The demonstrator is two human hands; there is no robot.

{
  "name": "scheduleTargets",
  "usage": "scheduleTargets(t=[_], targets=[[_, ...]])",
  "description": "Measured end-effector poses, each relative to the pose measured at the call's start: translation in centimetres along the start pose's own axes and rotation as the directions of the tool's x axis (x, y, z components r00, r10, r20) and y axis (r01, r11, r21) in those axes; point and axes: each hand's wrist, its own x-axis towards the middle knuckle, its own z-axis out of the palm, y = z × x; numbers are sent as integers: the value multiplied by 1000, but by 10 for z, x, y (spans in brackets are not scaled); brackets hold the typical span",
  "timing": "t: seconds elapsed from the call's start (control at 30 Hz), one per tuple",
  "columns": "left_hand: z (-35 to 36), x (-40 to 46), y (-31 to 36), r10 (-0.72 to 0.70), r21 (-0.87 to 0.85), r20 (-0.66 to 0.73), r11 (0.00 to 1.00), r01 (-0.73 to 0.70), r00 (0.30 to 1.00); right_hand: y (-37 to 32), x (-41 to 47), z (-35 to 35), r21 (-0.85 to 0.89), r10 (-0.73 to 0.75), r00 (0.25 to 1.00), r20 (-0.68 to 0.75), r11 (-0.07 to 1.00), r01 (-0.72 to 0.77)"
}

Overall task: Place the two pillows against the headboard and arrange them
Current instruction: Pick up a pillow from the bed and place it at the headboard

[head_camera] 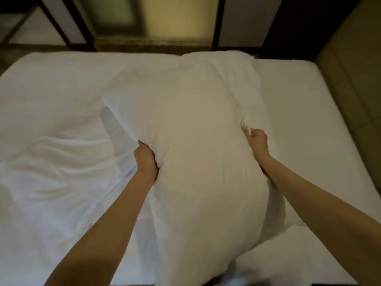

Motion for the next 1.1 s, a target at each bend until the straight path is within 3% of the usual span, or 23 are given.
scheduleTargets(t=[0.17,0.37,0.67,0.83,1.0,1.1], targets=[[105,-40,11,44,-23,213,999,-40,976,10,27,-118,34,-56,979,-196,997,64],[259,-81,4,91,-97,398,994,-57,913,41,94,-254,69,-135,936,-324,984,166],[474,-121,2,162,-120,377,985,-125,912,73,216,-422,-41,-214,856,-471,975,220],[568,-117,13,76,-180,478,983,13,875,64,276,-477,-70,-271,798,-538,958,278],[648,-93,25,-107,-53,622,983,178,776,50,325,-515,-105,-334,719,-610,933,344],[688,-86,28,-101,135,608,991,22,788,50,353,-524,-175,-357,651,-670,928,329]])
